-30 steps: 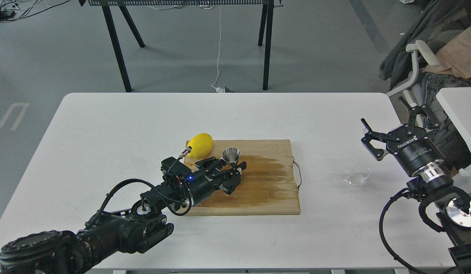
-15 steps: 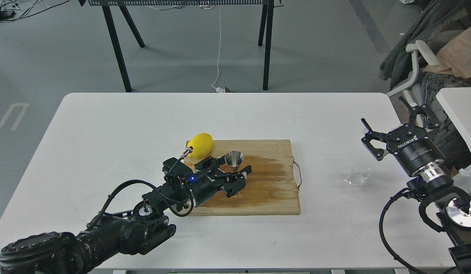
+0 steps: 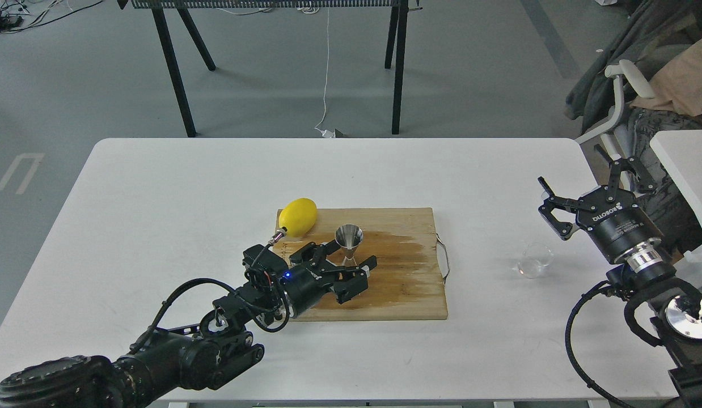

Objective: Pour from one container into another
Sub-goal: 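Lower the jigger onto the board center and set it upright, then open the left gripper and withdraw it back to the table edge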

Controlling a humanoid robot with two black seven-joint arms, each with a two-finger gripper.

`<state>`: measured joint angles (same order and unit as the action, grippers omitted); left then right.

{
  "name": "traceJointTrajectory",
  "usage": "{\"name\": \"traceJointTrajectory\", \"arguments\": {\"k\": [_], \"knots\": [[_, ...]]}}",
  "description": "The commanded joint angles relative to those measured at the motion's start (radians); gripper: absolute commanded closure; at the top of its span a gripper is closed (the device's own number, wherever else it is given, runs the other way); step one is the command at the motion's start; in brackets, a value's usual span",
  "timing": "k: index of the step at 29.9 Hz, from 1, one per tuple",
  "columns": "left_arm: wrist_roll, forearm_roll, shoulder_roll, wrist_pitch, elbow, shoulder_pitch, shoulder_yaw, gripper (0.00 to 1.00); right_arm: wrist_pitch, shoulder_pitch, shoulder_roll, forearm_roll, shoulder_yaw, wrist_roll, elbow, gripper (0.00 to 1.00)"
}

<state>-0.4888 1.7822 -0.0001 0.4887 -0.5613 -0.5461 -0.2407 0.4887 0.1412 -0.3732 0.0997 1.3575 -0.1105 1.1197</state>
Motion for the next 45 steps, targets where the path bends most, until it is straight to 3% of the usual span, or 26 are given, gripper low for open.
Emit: {"name": "traceJointTrajectory", "arguments": {"k": [1,31,38,45], "knots": [[0.000,0.000,0.000,0.000,-0.003,0.009,-0.002,0.00,0.000,0.000,0.000,0.000,0.000,0.000,0.000,0.01],[0.000,-0.003,0.081,0.000,-0.042,0.046,-0.025,0.00,0.000,0.001,0.000,0.000,0.000,0.000,-0.001,0.02],[0.000,-0.052,0.187,0.000,-0.124,0.072,-0.055,0.01,0.000,0.003,0.005,0.000,0.000,0.000,0.000,0.01],[0.000,-0.268,0.383,0.000,-0.253,0.115,-0.057,0.01,0.000,0.014,0.005,0.002,0.000,0.000,0.002,0.01]]}}
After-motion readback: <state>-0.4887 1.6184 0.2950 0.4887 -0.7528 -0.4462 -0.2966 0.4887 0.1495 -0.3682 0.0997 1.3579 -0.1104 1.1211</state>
